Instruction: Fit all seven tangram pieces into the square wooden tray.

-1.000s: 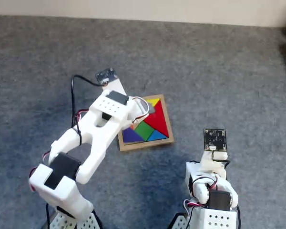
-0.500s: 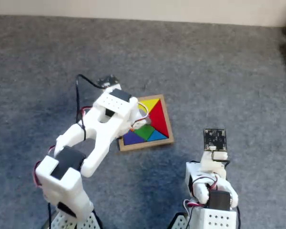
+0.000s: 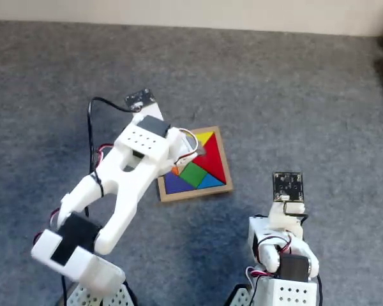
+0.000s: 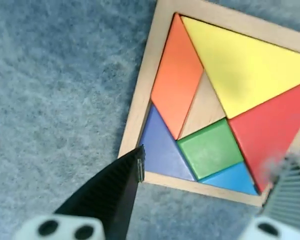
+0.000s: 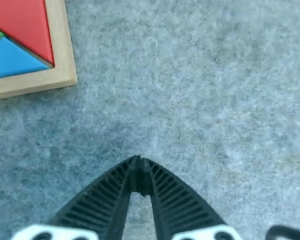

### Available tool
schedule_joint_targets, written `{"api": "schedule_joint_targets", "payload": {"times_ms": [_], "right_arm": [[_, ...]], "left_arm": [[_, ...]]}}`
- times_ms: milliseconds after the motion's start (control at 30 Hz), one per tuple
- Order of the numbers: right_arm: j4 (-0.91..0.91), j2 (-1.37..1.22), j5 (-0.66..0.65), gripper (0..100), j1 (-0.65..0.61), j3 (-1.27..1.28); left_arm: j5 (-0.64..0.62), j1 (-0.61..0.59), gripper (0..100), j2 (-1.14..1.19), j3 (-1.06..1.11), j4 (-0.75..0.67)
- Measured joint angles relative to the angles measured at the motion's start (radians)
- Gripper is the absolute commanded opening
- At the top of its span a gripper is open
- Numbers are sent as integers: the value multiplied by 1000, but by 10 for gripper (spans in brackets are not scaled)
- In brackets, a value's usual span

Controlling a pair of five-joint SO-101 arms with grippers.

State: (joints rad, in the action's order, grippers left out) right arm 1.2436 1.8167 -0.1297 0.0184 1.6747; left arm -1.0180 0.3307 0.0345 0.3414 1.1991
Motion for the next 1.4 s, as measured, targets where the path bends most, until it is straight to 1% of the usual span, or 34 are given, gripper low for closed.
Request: {"api": "schedule_joint_targets", "payload": {"times_ms": [33,100,233,333,467,633,800,1000,1100,1233,1300,1400], "right_arm": [[0,0,0,5,0,0],[0,0,0,5,0,0],[0,0,0,5,0,0],[0,0,0,5,0,0],[0,0,0,5,0,0],[0,0,0,5,0,0],[0,0,0,5,0,0],[0,0,0,5,0,0],[0,0,0,5,0,0],[0,0,0,5,0,0],[0,0,0,5,0,0],[0,0,0,5,0,0]], "left_arm": [[0,0,370,-14,15,0],[0,3,306,-46,49,0],[0,2,114,-103,103,0],[5,-25,11,-129,107,0],[69,-95,9,-144,107,0],[95,-127,5,-144,107,0],[210,-155,5,-144,107,0],[333,-215,5,-146,110,0],[393,-209,5,-213,140,0],[422,-213,5,-354,232,-8],[431,-213,5,-436,290,-40],[433,-212,5,-543,387,-124]]}}
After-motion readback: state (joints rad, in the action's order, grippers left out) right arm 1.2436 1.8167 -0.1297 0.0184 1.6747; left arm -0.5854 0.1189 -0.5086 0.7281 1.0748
